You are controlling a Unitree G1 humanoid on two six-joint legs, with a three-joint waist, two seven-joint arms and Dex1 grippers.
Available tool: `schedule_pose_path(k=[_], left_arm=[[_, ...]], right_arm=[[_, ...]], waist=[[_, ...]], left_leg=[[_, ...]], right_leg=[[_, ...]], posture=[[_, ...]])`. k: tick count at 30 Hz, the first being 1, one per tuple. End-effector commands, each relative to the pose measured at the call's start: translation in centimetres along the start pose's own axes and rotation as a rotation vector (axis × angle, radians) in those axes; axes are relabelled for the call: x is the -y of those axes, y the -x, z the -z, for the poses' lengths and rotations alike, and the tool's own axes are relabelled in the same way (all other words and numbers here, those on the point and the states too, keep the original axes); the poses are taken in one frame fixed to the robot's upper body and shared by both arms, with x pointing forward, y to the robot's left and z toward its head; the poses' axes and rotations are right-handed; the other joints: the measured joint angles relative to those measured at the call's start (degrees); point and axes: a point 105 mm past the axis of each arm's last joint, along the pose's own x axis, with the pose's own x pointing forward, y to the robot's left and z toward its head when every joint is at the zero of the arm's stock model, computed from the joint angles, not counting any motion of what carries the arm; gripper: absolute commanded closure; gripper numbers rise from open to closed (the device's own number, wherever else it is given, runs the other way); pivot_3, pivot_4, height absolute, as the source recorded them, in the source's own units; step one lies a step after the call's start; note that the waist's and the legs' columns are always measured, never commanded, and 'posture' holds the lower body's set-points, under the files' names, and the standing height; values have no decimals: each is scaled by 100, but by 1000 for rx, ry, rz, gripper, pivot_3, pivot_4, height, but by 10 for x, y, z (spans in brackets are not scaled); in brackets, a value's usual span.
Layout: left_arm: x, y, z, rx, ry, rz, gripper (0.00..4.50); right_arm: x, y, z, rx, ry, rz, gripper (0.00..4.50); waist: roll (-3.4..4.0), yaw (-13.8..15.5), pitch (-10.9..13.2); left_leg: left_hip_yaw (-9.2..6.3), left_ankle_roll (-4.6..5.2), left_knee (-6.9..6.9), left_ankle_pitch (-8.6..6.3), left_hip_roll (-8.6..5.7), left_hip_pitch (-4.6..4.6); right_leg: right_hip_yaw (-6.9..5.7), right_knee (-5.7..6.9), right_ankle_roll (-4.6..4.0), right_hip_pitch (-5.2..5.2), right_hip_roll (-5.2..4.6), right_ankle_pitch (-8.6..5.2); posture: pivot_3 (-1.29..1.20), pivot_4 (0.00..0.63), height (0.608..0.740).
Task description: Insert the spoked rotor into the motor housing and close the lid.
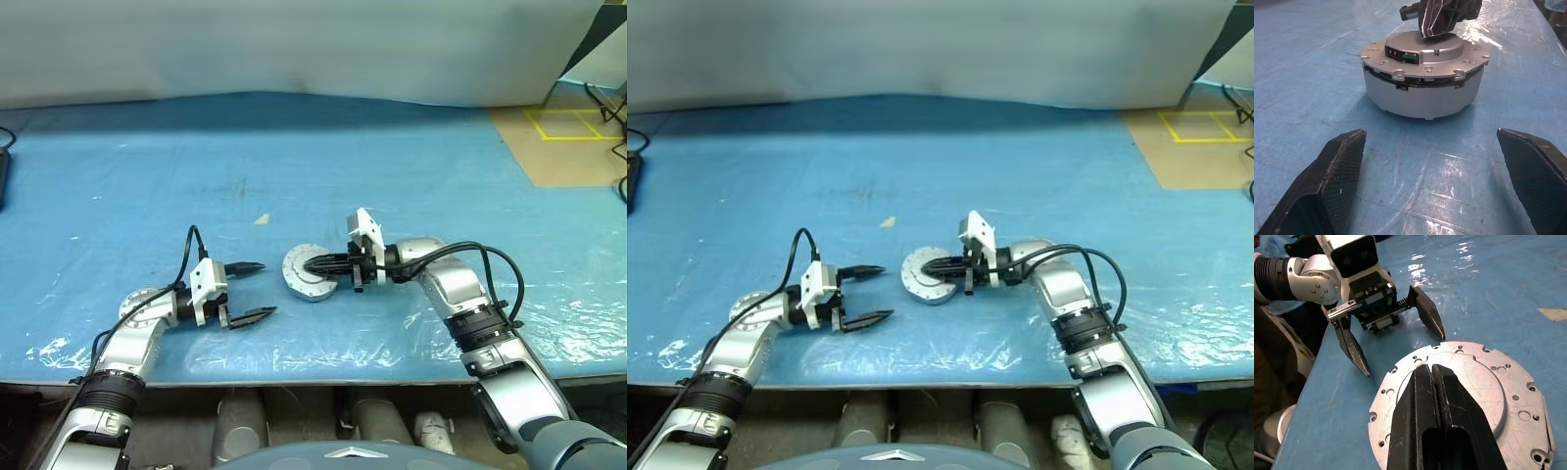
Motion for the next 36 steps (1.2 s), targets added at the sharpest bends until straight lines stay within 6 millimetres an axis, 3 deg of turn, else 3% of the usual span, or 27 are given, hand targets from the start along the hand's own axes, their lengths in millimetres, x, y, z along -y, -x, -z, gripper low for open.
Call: schedule_pose_path(k=[1,9,20,23,31,36], left_arm=[[-3,4,-6,13,-18,-13,0],[-2,2,-6,14,-16,-8,0],[-2,1,-6,15,-19,0,0],[-2,1,-6,17,-16,2,0],[-1,0,-5,15,-11,1,0],[0,0,-4,12,-9,2,0]], right_arm=[[1,0,18,-63,14,22,4482],[-2,3,34,-164,84,7,4482],[-1,7,-22,24,139,15,4482],[-3,8,-23,17,131,-1,3904],[-1,3,-18,-3,155,18,1242],[3,3,-15,-7,156,37,1242]], waist=[[0,-1,0],[-4,1,-8],[-8,1,-13],[-8,3,-13],[-8,2,-13],[-8,1,-13]], left_leg=[[0,0,0,0,0,2],[0,5,-1,-3,-2,22],[0,18,-8,-11,-2,18],[0,17,-8,-10,-2,-2],[0,17,-8,-11,-2,-6],[0,17,-8,-10,-2,-6]], right_leg=[[1,0,0,2,0,0],[1,-3,1,24,-2,0],[2,-9,2,19,-1,-1],[1,-8,1,0,0,-1],[0,-6,1,-5,0,-1],[1,-7,1,-5,0,-1]], posture=[[0,150,740],[0,150,740],[0,150,740],[0,150,740],[0,150,740],[0,150,740]])
